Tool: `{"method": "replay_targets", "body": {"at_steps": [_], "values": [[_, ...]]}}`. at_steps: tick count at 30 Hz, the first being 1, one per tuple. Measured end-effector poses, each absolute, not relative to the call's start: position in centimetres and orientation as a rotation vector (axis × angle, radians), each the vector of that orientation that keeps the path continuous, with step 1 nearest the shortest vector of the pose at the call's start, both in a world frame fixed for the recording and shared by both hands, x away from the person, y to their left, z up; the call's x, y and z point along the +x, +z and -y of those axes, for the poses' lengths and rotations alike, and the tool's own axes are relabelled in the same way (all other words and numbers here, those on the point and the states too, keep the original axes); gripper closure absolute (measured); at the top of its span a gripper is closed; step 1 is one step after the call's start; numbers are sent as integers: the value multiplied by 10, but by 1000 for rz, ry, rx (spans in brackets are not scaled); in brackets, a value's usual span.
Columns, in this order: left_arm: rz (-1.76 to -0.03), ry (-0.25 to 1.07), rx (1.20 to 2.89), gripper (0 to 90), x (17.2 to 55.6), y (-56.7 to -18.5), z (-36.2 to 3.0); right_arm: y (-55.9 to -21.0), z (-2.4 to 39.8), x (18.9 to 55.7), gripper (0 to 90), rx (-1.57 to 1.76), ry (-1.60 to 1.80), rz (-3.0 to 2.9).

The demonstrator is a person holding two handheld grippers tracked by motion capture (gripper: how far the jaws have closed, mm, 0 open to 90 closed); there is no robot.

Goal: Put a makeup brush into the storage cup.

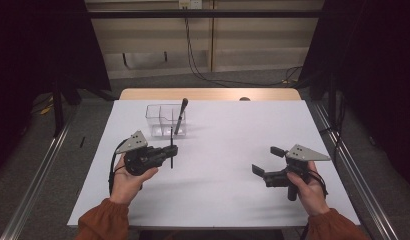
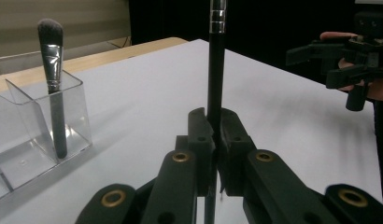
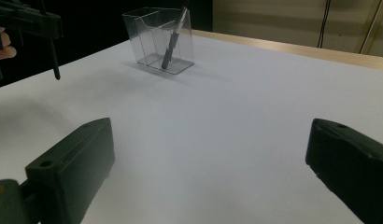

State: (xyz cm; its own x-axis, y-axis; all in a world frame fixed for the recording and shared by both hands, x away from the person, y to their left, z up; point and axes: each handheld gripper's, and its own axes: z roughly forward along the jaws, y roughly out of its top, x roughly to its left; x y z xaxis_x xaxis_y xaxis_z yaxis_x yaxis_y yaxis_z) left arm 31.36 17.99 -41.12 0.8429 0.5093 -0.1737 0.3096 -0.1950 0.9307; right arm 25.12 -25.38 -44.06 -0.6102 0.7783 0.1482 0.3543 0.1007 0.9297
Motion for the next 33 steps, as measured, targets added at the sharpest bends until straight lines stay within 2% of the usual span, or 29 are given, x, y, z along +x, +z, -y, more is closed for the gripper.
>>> {"method": "replay_targets", "body": {"at_steps": [18, 33], "values": [[-669, 264, 1773, 854, 332, -399, -195, -452, 287, 232, 6, 1110, 1510, -1905], [-685, 301, 1800, 854, 350, -392, -194, -457, 299, 221, 0, 1081, 1489, -1871]]}}
